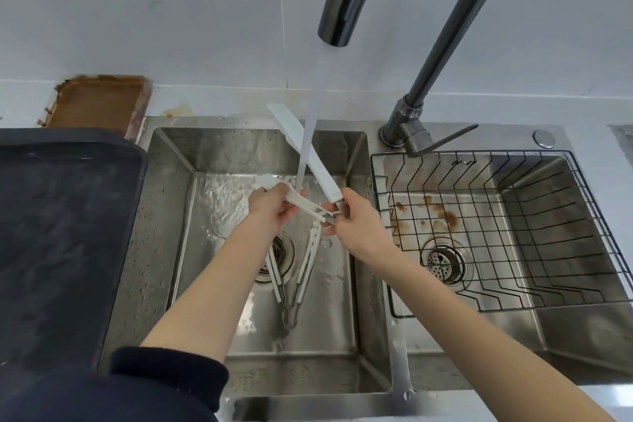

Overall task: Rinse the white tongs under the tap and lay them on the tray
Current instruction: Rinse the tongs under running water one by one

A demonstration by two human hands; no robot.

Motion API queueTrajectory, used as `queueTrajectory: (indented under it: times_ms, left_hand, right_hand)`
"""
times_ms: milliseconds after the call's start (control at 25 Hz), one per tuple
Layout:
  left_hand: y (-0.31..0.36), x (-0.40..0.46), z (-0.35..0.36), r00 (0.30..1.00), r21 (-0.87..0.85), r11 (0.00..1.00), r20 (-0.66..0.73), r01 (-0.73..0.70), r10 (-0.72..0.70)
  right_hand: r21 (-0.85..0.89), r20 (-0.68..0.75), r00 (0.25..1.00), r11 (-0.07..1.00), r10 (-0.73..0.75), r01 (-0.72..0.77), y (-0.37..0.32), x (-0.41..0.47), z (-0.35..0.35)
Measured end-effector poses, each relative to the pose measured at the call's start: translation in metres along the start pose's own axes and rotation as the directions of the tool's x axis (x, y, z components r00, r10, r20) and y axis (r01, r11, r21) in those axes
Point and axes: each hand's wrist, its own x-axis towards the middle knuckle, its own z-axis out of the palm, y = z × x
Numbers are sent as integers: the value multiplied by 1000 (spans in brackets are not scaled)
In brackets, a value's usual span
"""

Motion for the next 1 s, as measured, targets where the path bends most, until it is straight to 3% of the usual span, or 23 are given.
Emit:
queueTrajectory:
  times_ms: [240, 400, 560, 720, 880, 1000]
  left_hand:
    - [0, 6, -6, 998, 21, 999, -56, 26, -25]
    - [-3, 8, -21, 994, 131, 991, -112, 12, 3]
    - [0, 0, -21, 998, 171, 984, 2, 57, -58]
    - [10, 1, -19, 998, 215, 977, 56, -2, -10]
    - [17, -8, -15, 993, 267, 961, 107, -72, 44]
    - [32, -22, -10, 975, 232, 960, 194, -157, 113]
  right_hand:
    - [-69, -39, 999, 997, -38, 36, 5, -4, -3]
    - [-42, -34, 999, 999, -24, 22, 12, -6, -13]
    - [-153, 28, 999, 987, -37, 41, 20, -2, -15]
    - [-339, 79, 996, 938, -45, 69, 15, 2, -8]
    - [-230, -87, 993, 971, -83, 62, 11, 17, 4]
    - [-75, -120, 992, 996, 46, -55, 18, 29, 6]
